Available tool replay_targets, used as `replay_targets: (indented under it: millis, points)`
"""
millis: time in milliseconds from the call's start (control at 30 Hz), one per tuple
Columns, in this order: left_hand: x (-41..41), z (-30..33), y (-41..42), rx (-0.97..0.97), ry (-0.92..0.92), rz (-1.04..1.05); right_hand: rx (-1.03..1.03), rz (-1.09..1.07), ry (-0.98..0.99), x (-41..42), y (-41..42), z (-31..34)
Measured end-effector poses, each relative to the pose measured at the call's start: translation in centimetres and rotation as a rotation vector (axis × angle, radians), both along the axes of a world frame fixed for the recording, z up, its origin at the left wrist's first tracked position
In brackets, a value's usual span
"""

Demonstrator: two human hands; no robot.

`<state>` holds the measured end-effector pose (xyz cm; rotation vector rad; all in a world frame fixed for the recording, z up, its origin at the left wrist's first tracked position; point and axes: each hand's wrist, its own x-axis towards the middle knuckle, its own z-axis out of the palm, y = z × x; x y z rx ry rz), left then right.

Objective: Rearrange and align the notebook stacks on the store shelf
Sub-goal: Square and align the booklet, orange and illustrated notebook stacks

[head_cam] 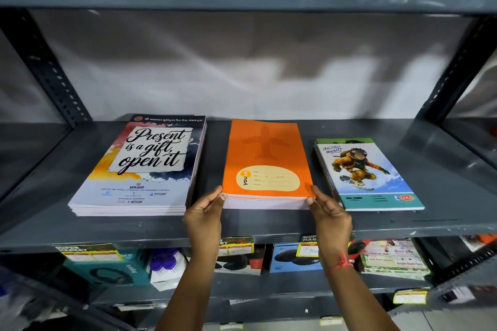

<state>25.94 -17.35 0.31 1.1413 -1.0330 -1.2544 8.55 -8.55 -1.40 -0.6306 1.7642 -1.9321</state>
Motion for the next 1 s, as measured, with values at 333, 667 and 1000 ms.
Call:
replay_targets:
  millis: [333, 667, 1000]
  points:
    - [0.01, 0.23, 0.21, 0.013, -0.012, 0.003, 0.011, -0.009, -0.033, -0.2, -0.17, -0.33]
    - [0.15, 0.12, 0.19, 0.011, -0.007, -0.016, 0.04, -0.002, -0.038, -0.18, -0.15, -0.47]
    - [0.15, 0.12, 0.2, 0.031, 0.008, -0.013, 0.028, -0.009, -0.044, -0.11, 0.01, -0.24]
